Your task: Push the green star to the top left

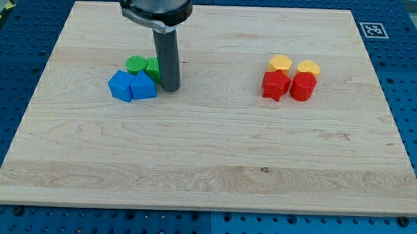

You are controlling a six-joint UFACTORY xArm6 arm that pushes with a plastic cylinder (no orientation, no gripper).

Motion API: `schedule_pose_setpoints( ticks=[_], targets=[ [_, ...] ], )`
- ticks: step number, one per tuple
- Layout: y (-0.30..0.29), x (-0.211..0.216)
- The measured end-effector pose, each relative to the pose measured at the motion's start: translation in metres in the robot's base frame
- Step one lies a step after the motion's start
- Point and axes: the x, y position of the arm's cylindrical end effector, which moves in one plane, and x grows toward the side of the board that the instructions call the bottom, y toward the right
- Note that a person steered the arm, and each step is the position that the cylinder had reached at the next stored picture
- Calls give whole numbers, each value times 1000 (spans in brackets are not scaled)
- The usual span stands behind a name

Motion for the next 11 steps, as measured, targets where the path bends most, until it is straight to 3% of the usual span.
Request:
schedule_pose_setpoints(
  ticks=[4,6,8,11],
  targets=[
    [-4,-43],
    [6,-27],
    [-44,-36],
    [-53,-42]
  ],
)
